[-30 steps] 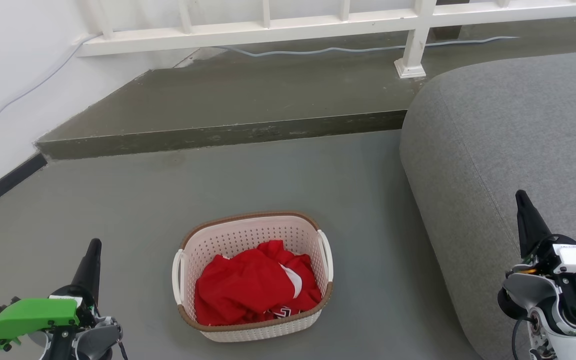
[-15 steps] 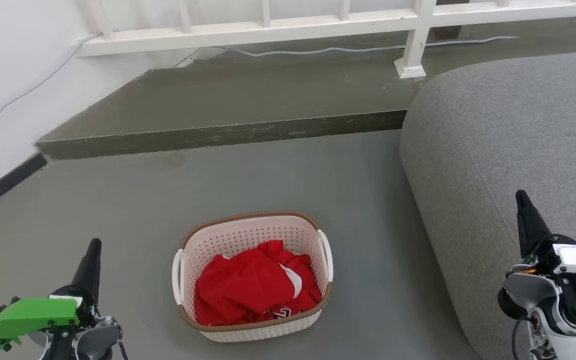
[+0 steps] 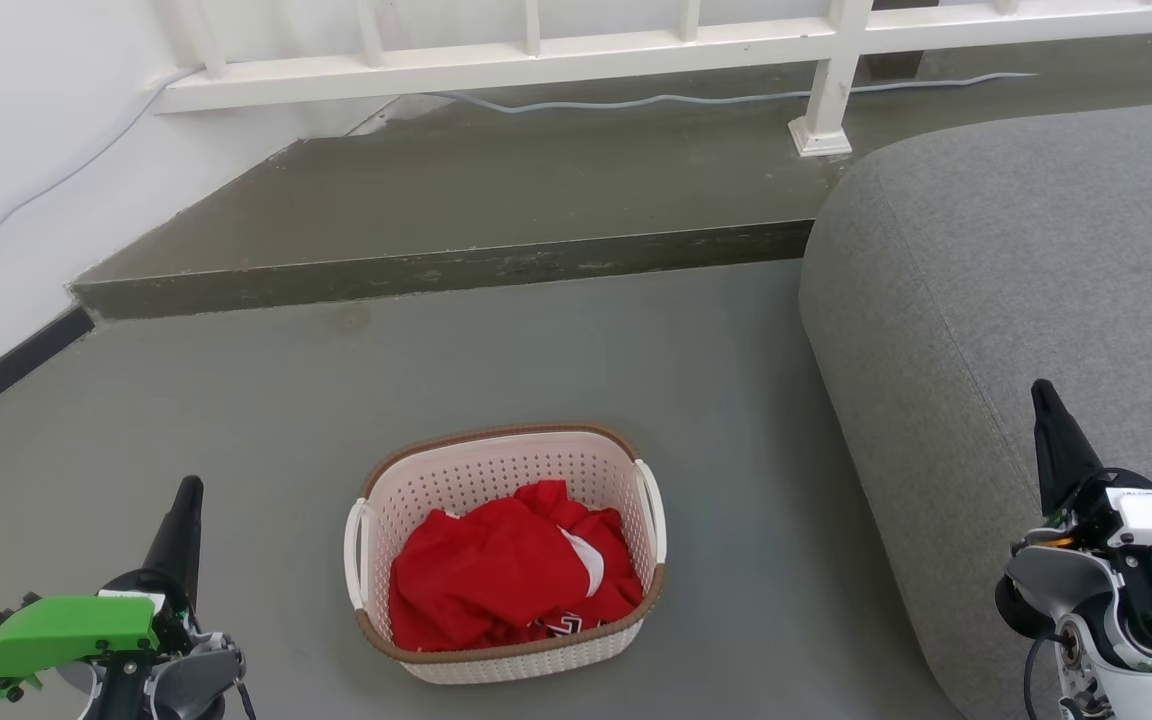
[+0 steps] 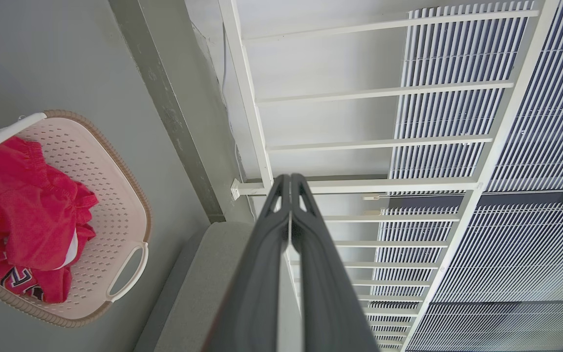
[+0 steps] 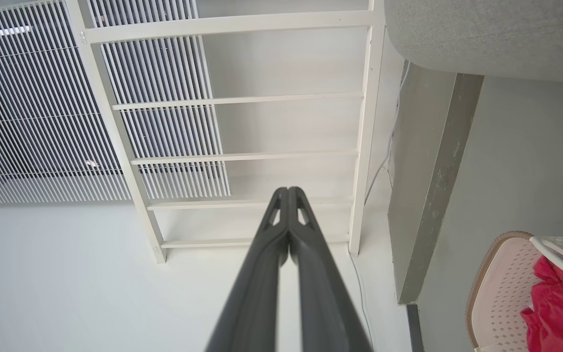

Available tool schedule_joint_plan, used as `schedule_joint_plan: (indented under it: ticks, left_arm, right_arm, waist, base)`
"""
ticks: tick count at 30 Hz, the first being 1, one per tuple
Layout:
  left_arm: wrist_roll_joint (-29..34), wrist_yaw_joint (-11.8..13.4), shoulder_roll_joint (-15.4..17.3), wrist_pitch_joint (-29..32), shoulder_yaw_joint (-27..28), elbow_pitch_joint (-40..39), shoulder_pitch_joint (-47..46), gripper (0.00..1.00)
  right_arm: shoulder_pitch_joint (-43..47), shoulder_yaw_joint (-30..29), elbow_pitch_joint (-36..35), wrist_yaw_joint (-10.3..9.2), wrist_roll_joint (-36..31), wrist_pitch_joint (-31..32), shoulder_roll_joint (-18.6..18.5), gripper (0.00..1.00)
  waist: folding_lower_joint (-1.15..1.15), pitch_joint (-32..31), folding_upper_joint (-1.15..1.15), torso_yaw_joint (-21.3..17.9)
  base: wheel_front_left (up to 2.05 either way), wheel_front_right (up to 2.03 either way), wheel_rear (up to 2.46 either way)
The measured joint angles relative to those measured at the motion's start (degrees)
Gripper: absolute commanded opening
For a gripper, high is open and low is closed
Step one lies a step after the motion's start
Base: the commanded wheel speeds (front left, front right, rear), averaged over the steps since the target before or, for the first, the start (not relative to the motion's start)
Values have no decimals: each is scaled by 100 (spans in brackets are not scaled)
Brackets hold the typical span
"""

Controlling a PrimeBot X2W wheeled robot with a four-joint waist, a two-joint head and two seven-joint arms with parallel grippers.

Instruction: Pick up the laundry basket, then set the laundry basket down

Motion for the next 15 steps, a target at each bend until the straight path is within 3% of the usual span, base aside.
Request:
schedule_joint_plan:
  ticks: [15]
  left_arm:
    - [0, 0, 0, -1, -1, -2, 0, 0]
  right_arm:
    - [0, -9, -5, 0, 0, 16, 3, 0]
  waist:
    - [0, 0, 0, 0]
  base:
    - [0, 0, 0]
